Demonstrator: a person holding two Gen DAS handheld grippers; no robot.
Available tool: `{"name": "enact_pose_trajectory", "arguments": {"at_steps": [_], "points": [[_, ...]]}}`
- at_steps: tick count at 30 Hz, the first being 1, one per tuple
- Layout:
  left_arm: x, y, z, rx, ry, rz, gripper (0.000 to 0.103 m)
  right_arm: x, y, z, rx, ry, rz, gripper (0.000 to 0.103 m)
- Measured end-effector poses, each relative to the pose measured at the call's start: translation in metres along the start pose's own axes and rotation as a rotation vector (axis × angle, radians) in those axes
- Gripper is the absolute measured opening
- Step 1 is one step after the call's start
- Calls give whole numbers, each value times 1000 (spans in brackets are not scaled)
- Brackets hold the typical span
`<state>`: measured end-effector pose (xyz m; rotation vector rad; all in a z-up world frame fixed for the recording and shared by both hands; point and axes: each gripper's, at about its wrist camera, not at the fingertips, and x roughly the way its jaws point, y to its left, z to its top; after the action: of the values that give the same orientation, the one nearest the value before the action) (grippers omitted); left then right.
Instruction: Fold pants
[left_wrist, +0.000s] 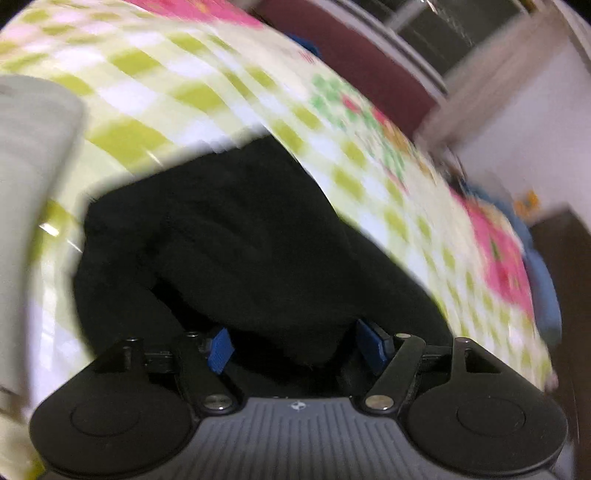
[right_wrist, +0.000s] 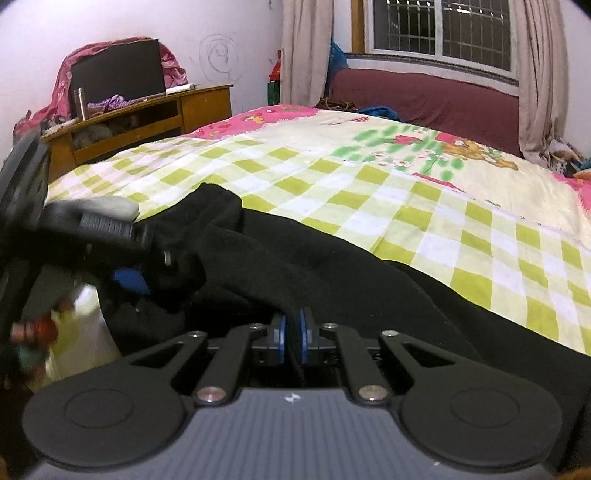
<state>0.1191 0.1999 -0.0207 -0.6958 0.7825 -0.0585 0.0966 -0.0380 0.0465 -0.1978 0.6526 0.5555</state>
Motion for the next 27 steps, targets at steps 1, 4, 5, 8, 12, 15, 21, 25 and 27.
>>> {"name": "enact_pose_trajectory", "arguments": {"at_steps": [1,4,5,8,12,15,21,25,27], "points": [[-5,6,3,-32,-29,-1,80,2,1,-2,-9,6,5,7],[-3,16,5,-91,-19,4,73,10,10,-10,-48,27,12,7],[-1,11,3,-60,-21,34,71,12,13,-12,-70,29,3,7],[2,-4,4,39,-67,58,71,17,23,-17,-151,44,-13,10],[2,1,17,17,-96,77,54,30,41,-24,-269,60,-36,30],[6,6,16,32,-80,108,42,44,53,-31,-344,58,-50,33],[-8,0,30,73,-104,69,28,25,47,-7,-253,51,-55,5],[-46,-12,39,112,-191,-17,27,-27,51,27,-193,-41,-18,5],[-66,-11,36,136,-232,-30,27,-37,59,29,-201,-58,-1,5]]}}
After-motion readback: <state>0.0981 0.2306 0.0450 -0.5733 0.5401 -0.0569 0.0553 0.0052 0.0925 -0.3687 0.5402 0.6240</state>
